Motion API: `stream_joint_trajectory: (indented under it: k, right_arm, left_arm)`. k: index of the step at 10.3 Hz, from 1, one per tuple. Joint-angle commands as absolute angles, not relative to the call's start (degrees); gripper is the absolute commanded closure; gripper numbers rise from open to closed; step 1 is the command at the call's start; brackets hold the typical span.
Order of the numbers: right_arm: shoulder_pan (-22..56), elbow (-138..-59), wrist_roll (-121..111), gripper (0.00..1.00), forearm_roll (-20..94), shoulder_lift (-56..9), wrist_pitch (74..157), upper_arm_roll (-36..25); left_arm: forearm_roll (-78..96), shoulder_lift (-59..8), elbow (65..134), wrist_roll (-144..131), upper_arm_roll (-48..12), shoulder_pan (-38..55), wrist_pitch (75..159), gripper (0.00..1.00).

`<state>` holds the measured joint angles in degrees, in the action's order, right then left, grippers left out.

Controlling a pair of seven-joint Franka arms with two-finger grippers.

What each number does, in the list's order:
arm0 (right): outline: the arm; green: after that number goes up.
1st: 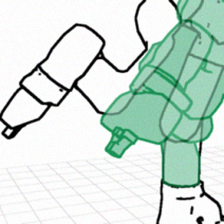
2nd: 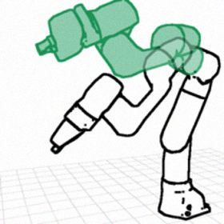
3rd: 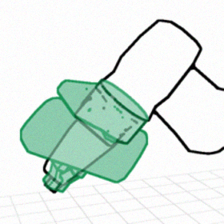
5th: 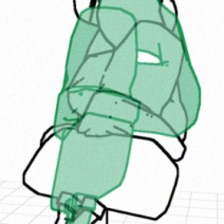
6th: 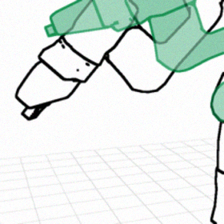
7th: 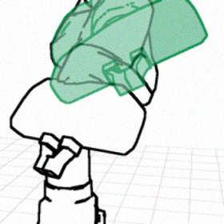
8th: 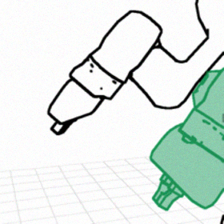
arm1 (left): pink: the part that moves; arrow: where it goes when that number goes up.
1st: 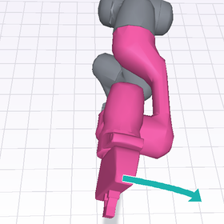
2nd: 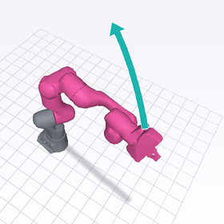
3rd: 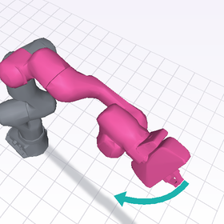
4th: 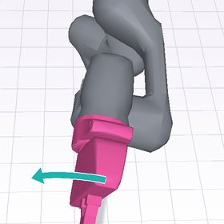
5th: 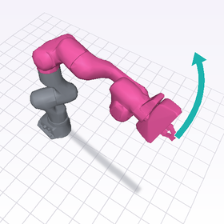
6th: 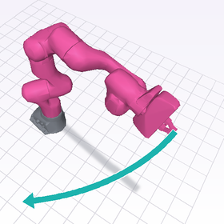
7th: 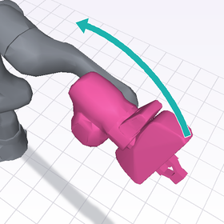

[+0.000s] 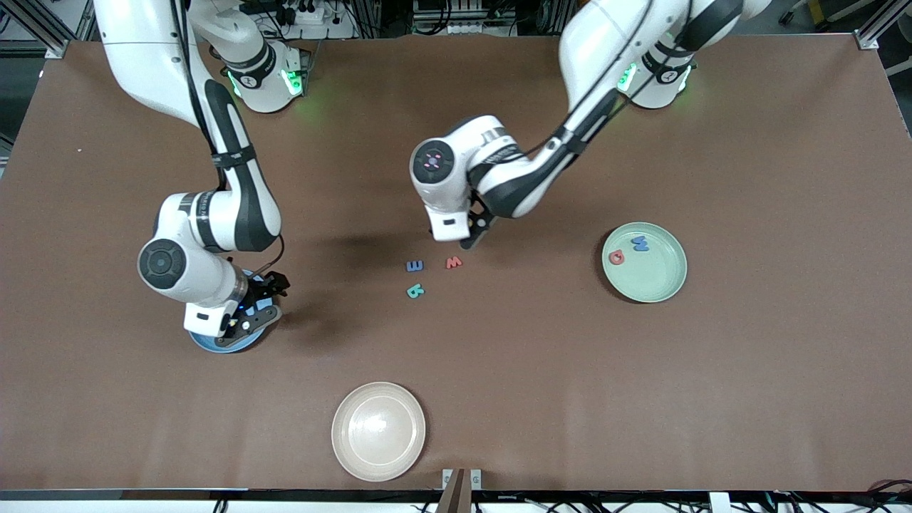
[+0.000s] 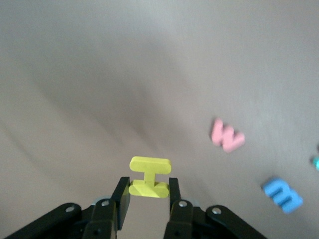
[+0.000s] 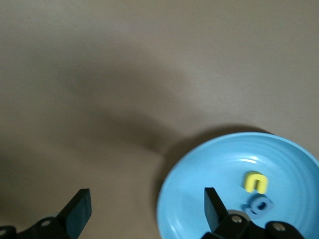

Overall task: Sort upper and lower case letters into plates
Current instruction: 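Carry the H to the green plate while the right gripper reaches letters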

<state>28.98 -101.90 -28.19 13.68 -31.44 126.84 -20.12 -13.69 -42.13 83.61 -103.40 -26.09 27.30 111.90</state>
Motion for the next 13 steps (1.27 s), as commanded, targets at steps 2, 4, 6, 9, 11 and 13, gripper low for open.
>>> stream_joint_trajectory:
  k: [2,4,6,9,11,13]
  right_arm:
    - [36.98,-100.99,-20.75,0.0,14.94,-31.55,126.38,-19.86]
    - [42.07,-99.41,-21.53,0.0,14.85,-31.64,126.56,-19.43]
    - [44.99,-96.0,-22.67,0.0,14.77,-33.3,126.56,-17.68]
    - [45.44,-89.59,-37.2,0.0,14.68,-38.3,126.74,-14.33]
    - [46.31,-88.42,-44.1,0.0,14.59,-39.9,128.31,-12.05]
    - [47.2,-87.9,-48.5,0.0,14.85,-41.48,131.99,-10.03]
  left_arm:
    - [-12.13,-27.97,103.58,-85.66,-36.54,4.98,111.8,0.79]
    - [-12.13,-20.34,112.02,-71.52,-38.4,-4.79,111.8,0.79]
    - [-12.04,-18.11,116.26,-59.91,-39.37,-13.76,112.06,0.79]
    - [-12.92,-18.46,123.19,-45.92,-39.38,-23.87,120.98,0.77]
    - [-13.1,-19.42,126.03,-37.47,-39.37,-29.43,127.25,0.7]
    - [-13.27,-20.21,125.95,-37.18,-39.29,-29.44,128.49,0.7]
